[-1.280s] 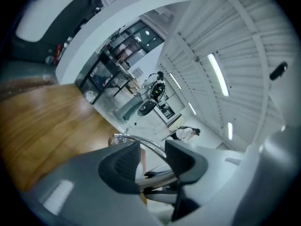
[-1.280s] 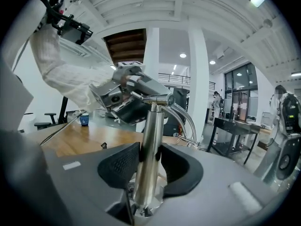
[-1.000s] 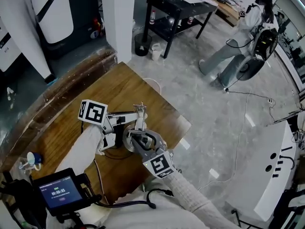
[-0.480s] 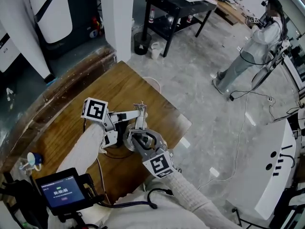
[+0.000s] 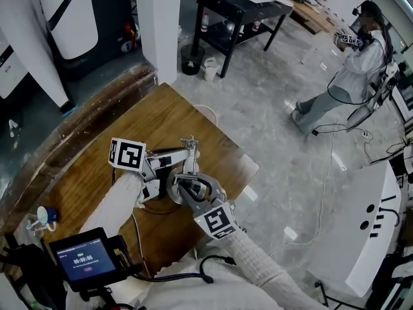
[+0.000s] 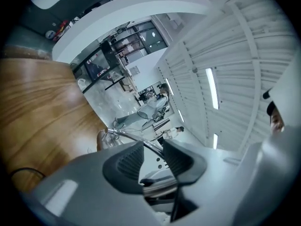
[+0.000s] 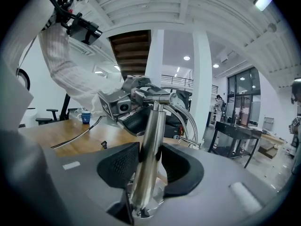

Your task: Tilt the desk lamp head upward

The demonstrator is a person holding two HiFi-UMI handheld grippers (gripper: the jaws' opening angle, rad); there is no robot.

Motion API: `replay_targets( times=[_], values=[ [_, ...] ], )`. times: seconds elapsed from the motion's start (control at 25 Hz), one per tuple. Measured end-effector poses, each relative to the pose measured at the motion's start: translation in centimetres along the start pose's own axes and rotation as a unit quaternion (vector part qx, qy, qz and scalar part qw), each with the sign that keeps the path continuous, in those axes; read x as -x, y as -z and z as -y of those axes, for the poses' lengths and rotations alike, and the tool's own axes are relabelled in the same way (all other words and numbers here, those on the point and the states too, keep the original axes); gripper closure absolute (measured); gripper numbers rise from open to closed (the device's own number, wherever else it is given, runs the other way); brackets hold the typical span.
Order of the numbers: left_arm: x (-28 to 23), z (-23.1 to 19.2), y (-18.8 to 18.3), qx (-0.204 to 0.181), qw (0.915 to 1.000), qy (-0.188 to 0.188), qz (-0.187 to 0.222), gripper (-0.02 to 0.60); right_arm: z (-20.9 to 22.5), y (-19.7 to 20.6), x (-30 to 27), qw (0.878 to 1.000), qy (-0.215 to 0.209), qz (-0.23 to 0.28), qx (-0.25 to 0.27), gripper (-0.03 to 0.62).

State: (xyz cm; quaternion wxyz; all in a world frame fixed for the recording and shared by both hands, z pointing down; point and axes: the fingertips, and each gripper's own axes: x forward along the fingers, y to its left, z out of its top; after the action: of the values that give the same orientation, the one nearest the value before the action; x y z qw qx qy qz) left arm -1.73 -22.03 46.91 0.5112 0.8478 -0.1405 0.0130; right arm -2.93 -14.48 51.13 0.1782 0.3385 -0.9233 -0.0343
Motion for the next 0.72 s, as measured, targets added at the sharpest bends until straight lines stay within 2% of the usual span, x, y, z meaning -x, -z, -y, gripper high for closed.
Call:
replay_targets(
  times=[0.36, 0.44, 0.52, 0.6, 0.72],
  values=[
    [0.3, 0.51, -0.12, -0.052, 0.9985, -0.015, 0.007, 0.457, -0.11, -0.16, -0.03, 1.0, -0.009, 0.003, -0.001, 0.448],
    [0.32, 0.43, -0.19, -0.052, 0.9984, -0.015, 0.012, 0.462, -0.09, -0.12, -0.08, 1.0, -0.009, 0.0, -0.002, 0.448],
    [0.28, 0.14, -0.19, -0.019, 0.9998, -0.003, 0.008, 0.464, -0.07, -0.02, -0.07, 1.0, -0.008, -0.004, -0.003, 0.45],
    [0.26, 0.05, -0.12, 0.036, 0.999, 0.027, 0.003, 0.465, -0.12, 0.08, 0.0, 1.0, -0.008, -0.008, -0.004, 0.45],
    [0.3, 0.04, -0.16, 0.118, 0.9901, 0.076, -0.005, 0.48, -0.29, -0.3, 0.12, 1.0, -0.009, -0.004, -0.003, 0.448]
  ],
)
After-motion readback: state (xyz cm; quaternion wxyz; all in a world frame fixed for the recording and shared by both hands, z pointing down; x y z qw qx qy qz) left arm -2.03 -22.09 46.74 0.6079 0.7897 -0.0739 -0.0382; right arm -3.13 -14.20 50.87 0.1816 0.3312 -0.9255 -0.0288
